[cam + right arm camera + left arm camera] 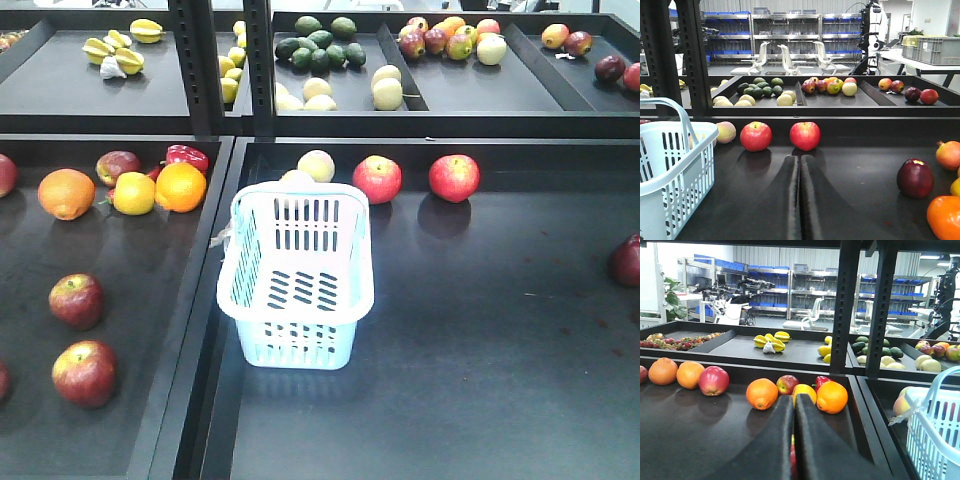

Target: Pick three apples into basket with both arms

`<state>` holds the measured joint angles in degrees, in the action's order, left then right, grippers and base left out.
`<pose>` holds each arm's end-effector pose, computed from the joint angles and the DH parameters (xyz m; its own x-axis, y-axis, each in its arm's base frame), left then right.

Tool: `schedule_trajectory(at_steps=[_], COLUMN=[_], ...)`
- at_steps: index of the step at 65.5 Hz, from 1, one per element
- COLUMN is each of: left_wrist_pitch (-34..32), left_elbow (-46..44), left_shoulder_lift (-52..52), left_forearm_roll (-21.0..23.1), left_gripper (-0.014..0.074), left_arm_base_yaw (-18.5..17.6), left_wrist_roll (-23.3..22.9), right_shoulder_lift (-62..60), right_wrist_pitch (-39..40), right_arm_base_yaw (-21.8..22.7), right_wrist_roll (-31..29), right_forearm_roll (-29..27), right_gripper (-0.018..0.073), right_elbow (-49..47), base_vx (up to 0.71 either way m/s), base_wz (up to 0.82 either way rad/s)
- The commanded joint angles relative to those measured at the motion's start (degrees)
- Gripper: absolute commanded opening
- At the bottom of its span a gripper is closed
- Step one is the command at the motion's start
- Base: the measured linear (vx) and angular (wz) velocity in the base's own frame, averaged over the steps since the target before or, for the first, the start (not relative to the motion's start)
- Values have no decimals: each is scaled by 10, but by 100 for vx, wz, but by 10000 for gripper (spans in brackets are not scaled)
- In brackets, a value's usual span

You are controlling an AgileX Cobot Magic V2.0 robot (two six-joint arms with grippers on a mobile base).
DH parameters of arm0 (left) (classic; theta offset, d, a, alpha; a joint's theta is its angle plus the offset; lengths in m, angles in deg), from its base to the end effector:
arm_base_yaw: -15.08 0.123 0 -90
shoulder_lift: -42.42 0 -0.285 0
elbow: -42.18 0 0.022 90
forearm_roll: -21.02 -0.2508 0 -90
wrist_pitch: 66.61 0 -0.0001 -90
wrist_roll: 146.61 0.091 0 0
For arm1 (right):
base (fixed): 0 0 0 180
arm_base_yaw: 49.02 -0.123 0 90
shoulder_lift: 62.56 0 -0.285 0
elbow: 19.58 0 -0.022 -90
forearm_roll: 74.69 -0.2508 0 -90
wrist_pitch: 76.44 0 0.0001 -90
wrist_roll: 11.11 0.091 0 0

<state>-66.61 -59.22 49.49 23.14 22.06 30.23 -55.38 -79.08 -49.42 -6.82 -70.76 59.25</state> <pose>0.0559 0.0068 0.2057 0.0858 -0.0822 -0.9929 -0.1141 0.9892 -0.0918 0.0569 0.0001 0.2001 0.0236 0.0065 -0.9997 -0.0040 1.0000 0.0064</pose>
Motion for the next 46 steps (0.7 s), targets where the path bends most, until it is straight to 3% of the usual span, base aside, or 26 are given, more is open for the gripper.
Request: schedule_trajectory(at_steps=[1,46], left_wrist_pitch=[-40,-40], left_elbow=[13,13], left_shoulder_lift=[-9,-9], left_forearm_roll=[4,4], left_gripper=[-6,-6], left_arm_base_yaw=[-3,-3], left_wrist_roll=[-4,-4], right_shoulder_lift=[-6,-6], right_wrist_pitch=[43,43], right_arm_base_yaw=[4,4], right_wrist_roll=[-5,-5], right_forearm_roll=[4,4], right_gripper=[-5,-5], right_elbow=[9,9], base_vx=[3,3], base_wz=[-2,-1])
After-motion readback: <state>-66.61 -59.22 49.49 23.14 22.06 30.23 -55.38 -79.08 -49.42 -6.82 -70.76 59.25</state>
